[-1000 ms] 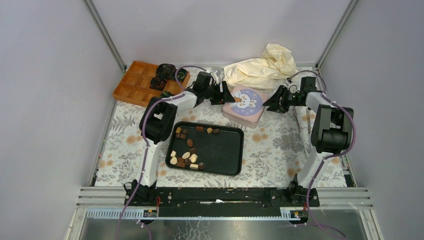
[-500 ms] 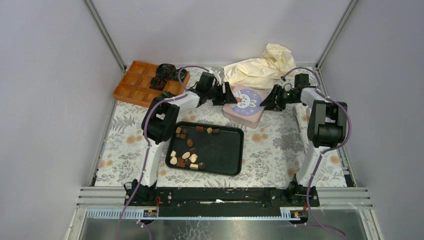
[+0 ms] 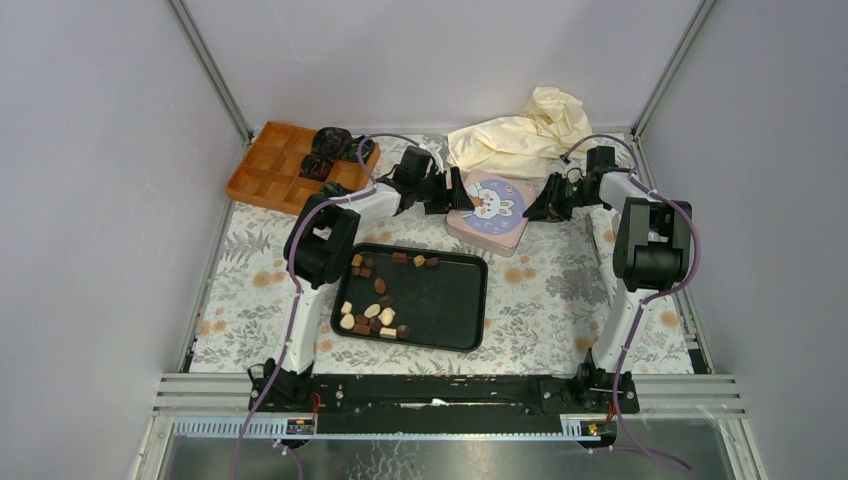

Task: Pack the chocolate
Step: Close the box lid on the packing box.

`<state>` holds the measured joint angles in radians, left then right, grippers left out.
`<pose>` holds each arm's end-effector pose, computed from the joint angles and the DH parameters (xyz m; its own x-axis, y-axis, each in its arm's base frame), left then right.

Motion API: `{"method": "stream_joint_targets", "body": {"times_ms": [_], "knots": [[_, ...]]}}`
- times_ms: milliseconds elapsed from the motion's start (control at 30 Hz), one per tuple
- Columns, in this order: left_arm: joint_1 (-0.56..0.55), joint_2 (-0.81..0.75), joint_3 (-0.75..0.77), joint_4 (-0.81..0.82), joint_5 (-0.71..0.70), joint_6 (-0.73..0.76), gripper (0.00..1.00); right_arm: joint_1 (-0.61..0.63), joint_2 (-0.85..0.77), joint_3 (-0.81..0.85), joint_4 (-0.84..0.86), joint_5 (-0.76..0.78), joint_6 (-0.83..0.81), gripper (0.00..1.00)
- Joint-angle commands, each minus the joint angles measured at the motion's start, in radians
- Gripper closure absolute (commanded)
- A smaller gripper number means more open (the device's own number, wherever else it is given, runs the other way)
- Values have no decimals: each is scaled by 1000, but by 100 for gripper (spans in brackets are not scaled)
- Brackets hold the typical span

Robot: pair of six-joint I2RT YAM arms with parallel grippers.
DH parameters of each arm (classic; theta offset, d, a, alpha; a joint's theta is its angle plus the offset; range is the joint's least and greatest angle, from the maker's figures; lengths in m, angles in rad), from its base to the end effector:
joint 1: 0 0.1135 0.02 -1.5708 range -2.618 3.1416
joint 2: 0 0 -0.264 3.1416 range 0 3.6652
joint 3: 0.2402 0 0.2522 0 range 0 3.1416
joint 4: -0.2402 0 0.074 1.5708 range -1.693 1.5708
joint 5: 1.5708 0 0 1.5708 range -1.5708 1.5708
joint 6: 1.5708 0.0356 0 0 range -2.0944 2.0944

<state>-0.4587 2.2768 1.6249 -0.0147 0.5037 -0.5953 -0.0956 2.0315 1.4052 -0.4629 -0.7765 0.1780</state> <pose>0.4453 -0.2390 0.1484 -0.8672 -0.1195 -0.4834 0.2918 0.6646 -0.6878 0.4175 -0.0150 0.1669 -0.9134 0.2145 -0.3459 -0.0948 0.7144 0.6933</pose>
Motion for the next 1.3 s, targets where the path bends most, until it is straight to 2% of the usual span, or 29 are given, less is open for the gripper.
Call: {"method": "stream_joint_targets", "body": {"times_ms": [0,233,400,533,567,600,633,767,933,1000,1067,1167,1267], "knots": [[-14,24,25,-23,-1,6,20,-5,20,31,-26,61,-68,71],[-15,58,73,-88,-26,8,21,-29,-49,63,-35,44,-188,59],[-15,76,96,-121,-33,14,22,-52,-110,113,-41,8,-374,49],[-15,93,125,-145,-38,13,22,-52,-66,226,-106,-73,-489,27],[-15,99,135,-151,-40,12,22,-52,-49,249,-107,-82,-503,20],[-15,106,147,-161,-46,9,22,-52,-33,262,-93,-88,-514,6],[-15,111,161,-174,-57,6,21,-50,-21,267,-63,-102,-524,1],[-8,132,236,-215,-116,-22,18,-36,29,272,50,-167,-604,0],[18,110,294,-213,-239,-50,9,-9,173,439,-69,-126,-640,0],[32,74,297,-188,-290,-43,2,-6,205,477,-69,-94,-610,0],[45,26,285,-153,-322,-18,1,-6,238,517,-87,-69,-596,2],[71,-72,189,-81,-306,-13,1,-6,298,595,-156,-66,-590,6],[113,-197,-32,49,-179,-100,1,-5,325,625,-204,-73,-578,14]]}}
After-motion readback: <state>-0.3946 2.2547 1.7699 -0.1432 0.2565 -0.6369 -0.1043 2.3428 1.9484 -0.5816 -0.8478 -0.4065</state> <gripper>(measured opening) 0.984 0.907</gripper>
